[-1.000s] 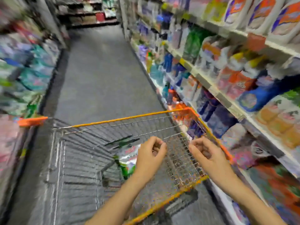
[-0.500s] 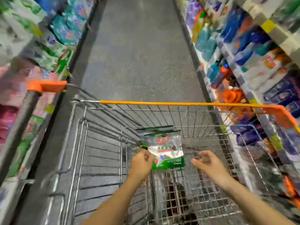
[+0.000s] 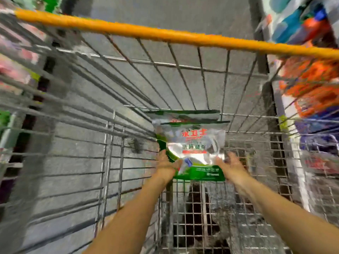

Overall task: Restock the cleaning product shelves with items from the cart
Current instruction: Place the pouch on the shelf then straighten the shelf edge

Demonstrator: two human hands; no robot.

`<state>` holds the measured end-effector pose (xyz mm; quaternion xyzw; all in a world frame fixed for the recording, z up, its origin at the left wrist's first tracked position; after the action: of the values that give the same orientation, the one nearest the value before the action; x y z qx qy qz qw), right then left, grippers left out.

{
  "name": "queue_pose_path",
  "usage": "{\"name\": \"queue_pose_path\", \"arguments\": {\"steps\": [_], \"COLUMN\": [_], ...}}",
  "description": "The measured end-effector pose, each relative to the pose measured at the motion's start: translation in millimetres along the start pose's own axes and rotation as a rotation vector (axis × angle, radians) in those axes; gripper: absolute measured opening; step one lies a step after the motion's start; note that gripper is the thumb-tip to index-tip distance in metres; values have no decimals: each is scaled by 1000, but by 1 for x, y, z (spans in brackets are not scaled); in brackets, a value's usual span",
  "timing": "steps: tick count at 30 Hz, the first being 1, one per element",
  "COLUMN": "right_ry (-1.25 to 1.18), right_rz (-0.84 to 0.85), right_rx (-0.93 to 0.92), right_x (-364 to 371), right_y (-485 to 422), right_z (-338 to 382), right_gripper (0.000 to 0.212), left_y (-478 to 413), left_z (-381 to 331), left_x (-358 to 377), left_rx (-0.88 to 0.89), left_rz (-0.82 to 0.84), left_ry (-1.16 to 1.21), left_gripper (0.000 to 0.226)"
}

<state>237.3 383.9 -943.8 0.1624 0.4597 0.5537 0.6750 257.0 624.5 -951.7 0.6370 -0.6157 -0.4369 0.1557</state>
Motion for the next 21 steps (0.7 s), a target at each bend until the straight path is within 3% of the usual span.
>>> {"name": "queue_pose_path", "arguments": {"steps": [2, 4, 7, 11, 15, 21], "right_ry": [-72, -69, 37, -68, -231, -329], "right_rz": [-38, -74, -74, -67, -67, -129], "right_rx": [50, 68, 2, -13, -52, -159], "right_x": [4, 7, 9, 1, -13, -46], "right_y": [-2, -5, -1, 14, 45, 110], "right_z": [6, 5, 7, 12, 24, 42], "right_gripper": [31, 21, 26, 27, 17, 24], "left_y": [-2, -1, 0, 8, 35, 100], "left_z": [-4, -3, 0, -11, -22, -46], "left_x": [1, 1, -1, 0, -8, -33], "left_rx": [-9, -17, 9, 72, 188, 278], "left_rz": [-42, -72, -98, -105, -163, -167], "left_ry": [54, -11, -180, -223, -131, 94], "left_gripper": [54, 51, 41, 29, 12, 18]}}
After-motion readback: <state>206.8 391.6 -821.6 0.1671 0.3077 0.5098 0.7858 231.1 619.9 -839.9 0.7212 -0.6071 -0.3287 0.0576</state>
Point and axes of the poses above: each hand's wrist, its own y-axis away from the middle knuckle, its own x-axis out of the palm, z = x × y, the point moved 8 cm from there along -y, towards the middle knuckle, and after that the axes turned 5 degrees about -z, right-handed, at the moved point
